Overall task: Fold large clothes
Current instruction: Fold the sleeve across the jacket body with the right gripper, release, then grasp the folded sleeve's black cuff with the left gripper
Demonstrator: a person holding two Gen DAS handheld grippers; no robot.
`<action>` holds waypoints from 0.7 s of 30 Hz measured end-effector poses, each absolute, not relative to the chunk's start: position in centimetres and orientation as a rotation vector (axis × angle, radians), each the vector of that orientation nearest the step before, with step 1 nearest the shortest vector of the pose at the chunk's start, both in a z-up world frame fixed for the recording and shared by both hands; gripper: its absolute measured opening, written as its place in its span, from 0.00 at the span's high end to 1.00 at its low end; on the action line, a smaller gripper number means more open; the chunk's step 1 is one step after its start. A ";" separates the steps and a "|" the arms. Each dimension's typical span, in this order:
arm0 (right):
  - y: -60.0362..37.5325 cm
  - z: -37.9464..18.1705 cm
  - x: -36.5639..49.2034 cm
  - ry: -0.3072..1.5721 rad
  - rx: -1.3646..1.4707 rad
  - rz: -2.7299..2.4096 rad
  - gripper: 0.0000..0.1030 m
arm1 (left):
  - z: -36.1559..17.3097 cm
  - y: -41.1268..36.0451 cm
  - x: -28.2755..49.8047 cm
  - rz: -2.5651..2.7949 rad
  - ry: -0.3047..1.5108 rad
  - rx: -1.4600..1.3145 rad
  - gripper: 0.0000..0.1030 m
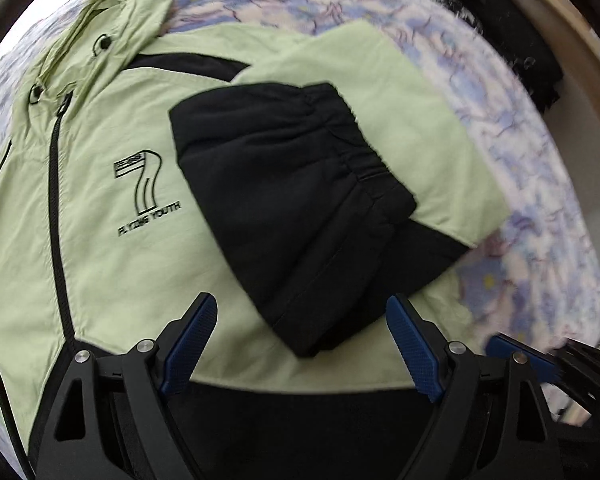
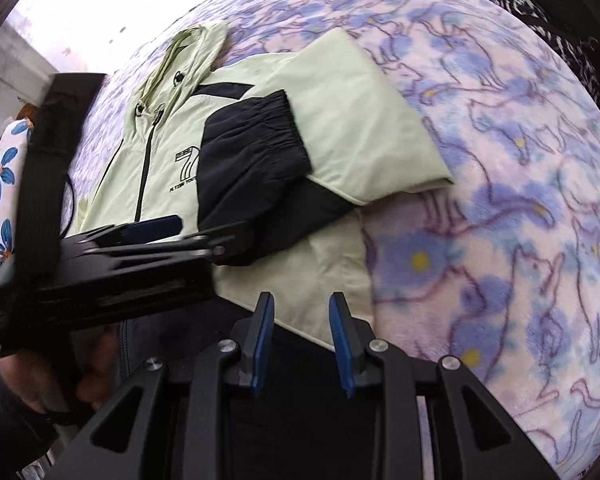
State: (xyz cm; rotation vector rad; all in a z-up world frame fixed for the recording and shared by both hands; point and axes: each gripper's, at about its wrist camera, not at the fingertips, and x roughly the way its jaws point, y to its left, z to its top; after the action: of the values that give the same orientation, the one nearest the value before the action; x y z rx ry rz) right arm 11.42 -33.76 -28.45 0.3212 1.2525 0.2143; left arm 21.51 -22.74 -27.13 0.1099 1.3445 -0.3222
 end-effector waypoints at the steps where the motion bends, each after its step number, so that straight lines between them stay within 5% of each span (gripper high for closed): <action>1: -34.0 -28.5 11.3 1.254 0.328 0.211 0.72 | -27.5 -23.0 21.7 -0.309 1.346 0.123 0.17; 2: -34.1 -28.6 11.3 1.254 0.334 0.210 0.72 | -27.9 -23.2 22.0 -0.284 1.342 0.138 0.18; 3: -34.3 -28.7 11.2 1.256 0.337 0.207 0.72 | -28.1 -23.2 22.3 -0.271 1.337 0.144 0.29; 4: -34.5 -28.8 11.1 1.257 0.339 0.203 0.72 | -28.1 -23.2 22.6 -0.266 1.327 0.137 0.60; 6: -34.8 -29.0 10.9 1.262 0.347 0.202 0.72 | -27.8 -22.5 23.2 -0.243 1.324 0.087 0.88; 7: -34.8 -29.1 10.9 1.263 0.350 0.203 0.72 | -27.2 -21.7 23.3 -0.231 1.305 0.037 0.91; 15: -34.1 -28.8 10.9 1.265 0.341 0.247 0.72 | -20.2 -10.8 22.1 0.004 1.051 -0.246 0.91; 18: -33.4 -28.8 11.0 1.274 0.332 0.265 0.72 | -22.3 -3.5 21.2 0.155 1.138 -0.421 0.61; 21: -32.5 -28.6 11.3 1.276 0.318 0.284 0.72 | -24.3 0.6 19.9 0.235 1.202 -0.484 0.55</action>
State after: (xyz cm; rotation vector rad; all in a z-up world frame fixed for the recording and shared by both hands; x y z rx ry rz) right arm 11.26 -32.47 -28.64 0.3181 1.2759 0.2842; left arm 19.90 0.62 -24.33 -0.4837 1.2021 0.2348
